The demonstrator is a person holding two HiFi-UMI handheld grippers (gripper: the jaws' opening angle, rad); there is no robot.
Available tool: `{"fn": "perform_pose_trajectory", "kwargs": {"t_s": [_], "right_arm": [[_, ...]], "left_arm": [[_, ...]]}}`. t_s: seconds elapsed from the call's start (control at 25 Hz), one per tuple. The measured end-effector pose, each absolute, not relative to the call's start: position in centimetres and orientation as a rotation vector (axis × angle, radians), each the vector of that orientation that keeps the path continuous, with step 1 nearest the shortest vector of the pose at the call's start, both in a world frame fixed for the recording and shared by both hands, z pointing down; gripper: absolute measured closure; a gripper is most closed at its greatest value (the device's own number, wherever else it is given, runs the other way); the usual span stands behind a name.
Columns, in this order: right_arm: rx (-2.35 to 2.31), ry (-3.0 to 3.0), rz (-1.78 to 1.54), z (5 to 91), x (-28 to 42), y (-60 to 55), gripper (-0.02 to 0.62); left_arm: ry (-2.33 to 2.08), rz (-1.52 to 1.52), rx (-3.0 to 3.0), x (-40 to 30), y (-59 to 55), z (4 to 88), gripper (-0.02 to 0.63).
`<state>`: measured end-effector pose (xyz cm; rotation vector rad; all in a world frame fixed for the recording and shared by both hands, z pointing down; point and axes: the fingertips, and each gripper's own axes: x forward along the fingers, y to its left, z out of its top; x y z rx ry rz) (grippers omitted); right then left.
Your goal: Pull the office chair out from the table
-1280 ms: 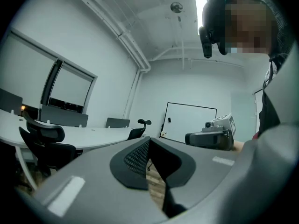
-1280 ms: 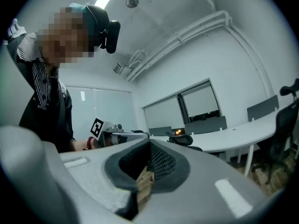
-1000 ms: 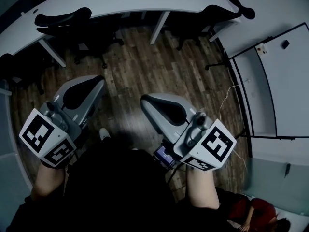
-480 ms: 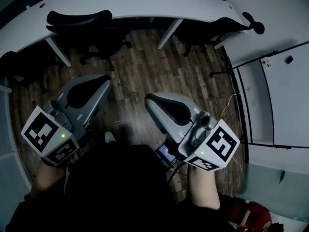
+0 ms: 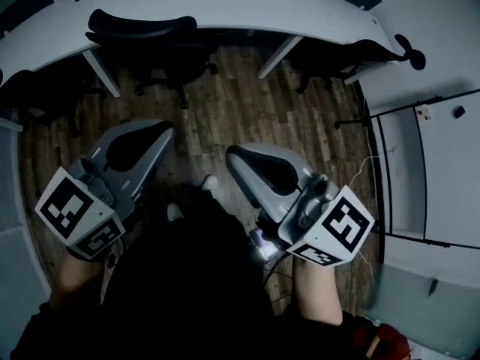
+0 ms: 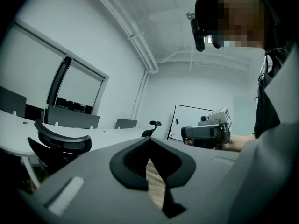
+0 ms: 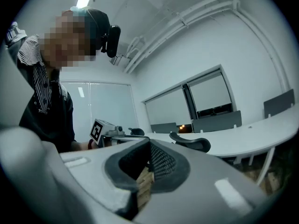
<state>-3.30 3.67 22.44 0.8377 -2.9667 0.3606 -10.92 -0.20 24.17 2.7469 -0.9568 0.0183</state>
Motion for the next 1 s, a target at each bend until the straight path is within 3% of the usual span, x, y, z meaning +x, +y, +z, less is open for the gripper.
{"fn": "perform_pose_trajectory", "kwargs": {"t_s": [0.6,1.0], "right_arm": [[0.669,-3.034,0.325,22.4,-4.6,-10.5,0.595],[0.578,-3.067,0.335,21.7,-1.1,-20.0,0.595]], "left_arm": [[-1.091,0.028,2.741,-12.6,-13.2,24.1,0.604],[-1.137,0.06,2.725,-9.0,-22.4,23.4,0.604]]}}
